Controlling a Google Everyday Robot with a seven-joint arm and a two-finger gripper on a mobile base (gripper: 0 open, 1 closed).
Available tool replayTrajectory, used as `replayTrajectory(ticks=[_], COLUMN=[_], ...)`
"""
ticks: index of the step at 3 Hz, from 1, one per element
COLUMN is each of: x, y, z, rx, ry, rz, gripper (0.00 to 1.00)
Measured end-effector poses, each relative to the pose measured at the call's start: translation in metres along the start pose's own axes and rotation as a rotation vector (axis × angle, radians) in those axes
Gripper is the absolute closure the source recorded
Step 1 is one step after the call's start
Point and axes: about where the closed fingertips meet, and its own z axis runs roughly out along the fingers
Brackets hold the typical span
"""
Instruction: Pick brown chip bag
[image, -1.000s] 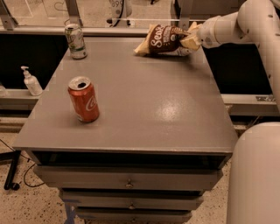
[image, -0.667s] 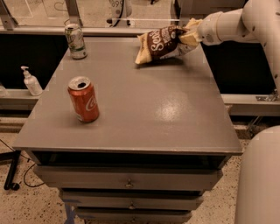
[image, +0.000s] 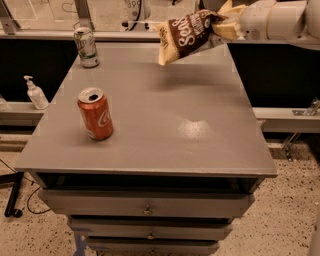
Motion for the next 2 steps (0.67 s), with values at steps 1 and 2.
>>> replayTrajectory(ticks=[1,2], x=[-0.0433,-0.0433], y=[0.0005,0.0006], z=[-0.0264,-0.0263], rx=[0.016,0.016], ry=[-0.058,-0.058], rz=[-0.011,-0.011], gripper=[1.0,1.0])
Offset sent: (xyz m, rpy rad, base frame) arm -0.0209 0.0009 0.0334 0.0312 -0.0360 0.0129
